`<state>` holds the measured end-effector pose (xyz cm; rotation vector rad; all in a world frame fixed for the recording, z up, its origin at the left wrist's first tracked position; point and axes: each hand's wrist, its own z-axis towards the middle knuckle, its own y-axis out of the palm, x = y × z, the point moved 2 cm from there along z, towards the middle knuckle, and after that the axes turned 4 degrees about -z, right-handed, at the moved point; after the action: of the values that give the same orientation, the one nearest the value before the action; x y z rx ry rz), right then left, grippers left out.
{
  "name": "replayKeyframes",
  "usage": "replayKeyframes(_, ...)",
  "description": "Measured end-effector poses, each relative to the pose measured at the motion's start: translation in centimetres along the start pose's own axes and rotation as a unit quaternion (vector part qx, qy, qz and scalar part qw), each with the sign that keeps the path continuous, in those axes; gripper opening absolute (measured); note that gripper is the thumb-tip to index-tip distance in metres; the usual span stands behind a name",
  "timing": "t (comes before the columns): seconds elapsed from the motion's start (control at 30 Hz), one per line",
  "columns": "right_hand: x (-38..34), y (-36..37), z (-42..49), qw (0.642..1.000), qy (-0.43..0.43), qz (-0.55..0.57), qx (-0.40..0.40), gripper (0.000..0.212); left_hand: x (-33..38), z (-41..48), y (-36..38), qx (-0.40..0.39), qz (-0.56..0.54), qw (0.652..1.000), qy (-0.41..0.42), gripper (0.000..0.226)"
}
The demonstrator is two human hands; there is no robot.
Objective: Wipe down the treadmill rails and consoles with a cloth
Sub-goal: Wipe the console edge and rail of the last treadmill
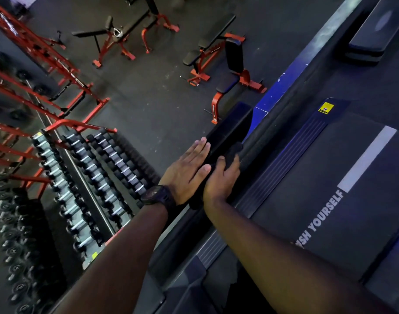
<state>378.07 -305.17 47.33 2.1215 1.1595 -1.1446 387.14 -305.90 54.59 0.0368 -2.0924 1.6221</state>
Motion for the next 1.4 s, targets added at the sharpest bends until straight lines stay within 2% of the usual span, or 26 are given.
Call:
replayKeyframes(0.07, -1.1, 0.1, -1.0, 0.99, -0.135, 0.011, 0.024, 0.05, -0.2, -0.1, 0.1, 0.001, -0.002, 1.0, 0.0, 0.069)
replayKeyframes(0.1, -1.4, 0.4, -0.4, 0.986, -0.161, 0.016, 0.038, 0.051, -0.1, -0.1, 0.0, 0.002, -0.002, 1.0, 0.0, 0.069)
replayKeyframes(0.17, -1.1, 0.8, 1.2, 0.991, -0.117, 0.03, 0.049, 0.051, -0.1, -0.3, -0.2, 0.001, 0.0, 1.0, -0.003, 0.069)
replayKeyframes(0.27, 1.2, 0.9, 1.6, 0.996, 0.072, 0.033, 0.03, 0.057, -0.1, -0.8, -0.1, -0.001, 0.005, 1.0, 0.0, 0.069)
replayKeyframes(0.3, 1.3, 0.8, 0.8, 0.997, 0.078, 0.018, 0.018, 0.06, -0.1, -0.9, 0.0, -0.002, 0.006, 1.0, 0.0, 0.068)
replayKeyframes(0.33, 1.2, 0.7, 0.0, 0.999, 0.042, 0.009, 0.009, 0.061, -0.2, -0.9, 0.0, -0.002, 0.006, 1.0, 0.001, 0.067)
replayKeyframes(0.43, -0.4, 0.4, -1.1, 0.991, -0.134, 0.012, 0.001, 0.053, -0.4, -0.8, 0.0, 0.0, -0.001, 1.0, 0.0, 0.066)
replayKeyframes(0.47, -0.8, 0.4, -0.5, 0.987, -0.162, 0.013, 0.007, 0.051, -0.4, -0.8, 0.0, 0.003, -0.001, 1.0, -0.001, 0.066)
replayKeyframes(0.5, -0.7, 0.5, 0.4, 0.987, -0.16, 0.011, 0.017, 0.049, -0.3, -0.8, 0.0, 0.003, -0.002, 1.0, -0.002, 0.066)
replayKeyframes(0.53, -0.2, 0.5, 1.3, 0.993, -0.116, 0.012, 0.026, 0.049, -0.2, -0.9, 0.0, 0.001, -0.001, 1.0, -0.003, 0.066)
replayKeyframes(0.6, 1.0, 0.5, 1.6, 0.999, 0.04, 0.018, 0.023, 0.05, -0.3, -1.1, 0.1, -0.004, 0.004, 1.0, -0.007, 0.064)
replayKeyframes(0.63, 1.2, 0.4, 0.8, 0.998, 0.069, 0.005, 0.011, 0.052, -0.3, -1.2, 0.1, -0.006, 0.006, 1.0, -0.01, 0.063)
replayKeyframes(0.67, 1.1, 0.4, -0.3, 0.999, 0.039, -0.013, 0.0, 0.053, -0.4, -1.2, 0.1, -0.007, 0.007, 1.0, -0.013, 0.063)
replayKeyframes(0.77, 0.1, 0.4, -2.4, 0.988, -0.156, -0.016, 0.007, 0.054, -0.6, -1.2, 0.2, -0.002, 0.004, 1.0, -0.011, 0.067)
replayKeyframes(0.8, -0.1, 0.7, -1.8, 0.984, -0.175, -0.015, 0.019, 0.053, -0.6, -1.2, 0.2, 0.0, 0.003, 1.0, -0.01, 0.068)
replayKeyframes(0.87, 0.6, 1.3, 0.0, 0.992, -0.123, -0.006, 0.036, 0.057, -0.6, -1.6, 0.2, -0.001, 0.009, 1.0, -0.01, 0.067)
replayKeyframes(0.97, 2.1, 1.4, 0.3, 0.997, 0.074, 0.008, 0.026, 0.068, -0.8, -2.1, 0.3, 0.003, 0.011, 1.0, -0.013, 0.065)
replayKeyframes(1.0, 2.0, 1.2, -0.6, 0.996, 0.09, -0.002, 0.009, 0.066, -0.7, -2.1, 0.3, 0.004, 0.008, 1.0, -0.014, 0.066)
replayKeyframes(1.03, 1.8, 1.1, -1.5, 0.998, 0.057, -0.01, -0.005, 0.061, -0.7, -2.2, 0.2, 0.004, 0.006, 1.0, -0.014, 0.067)
replayKeyframes(1.13, -0.1, 0.5, -2.4, 0.991, -0.137, -0.002, -0.001, 0.057, -0.7, -2.0, 0.1, 0.01, -0.003, 1.0, -0.009, 0.07)
replayKeyframes(1.17, -0.4, 0.6, -1.8, 0.987, -0.159, 0.002, 0.009, 0.057, -0.8, -2.1, 0.1, 0.012, -0.005, 1.0, -0.008, 0.071)
replayKeyframes(1.2, -0.2, 0.6, -0.9, 0.99, -0.143, 0.005, 0.019, 0.057, -0.9, -2.2, 0.2, 0.013, -0.004, 1.0, -0.008, 0.073)
replayKeyframes(1.3, 1.9, 0.7, -0.3, 1.0, 0.017, 0.002, 0.005, 0.054, -1.1, -3.0, 0.2, 0.015, -0.005, 1.0, -0.011, 0.074)
replayKeyframes(1.33, 2.2, 0.7, -1.3, 0.999, 0.032, -0.01, -0.01, 0.055, -1.1, -3.2, 0.2, 0.015, -0.008, 1.0, -0.014, 0.071)
replayKeyframes(1.4, 1.8, 0.6, -3.5, 0.998, -0.037, -0.027, -0.034, 0.06, -1.1, -3.3, 0.1, 0.014, -0.018, 1.0, -0.018, 0.068)
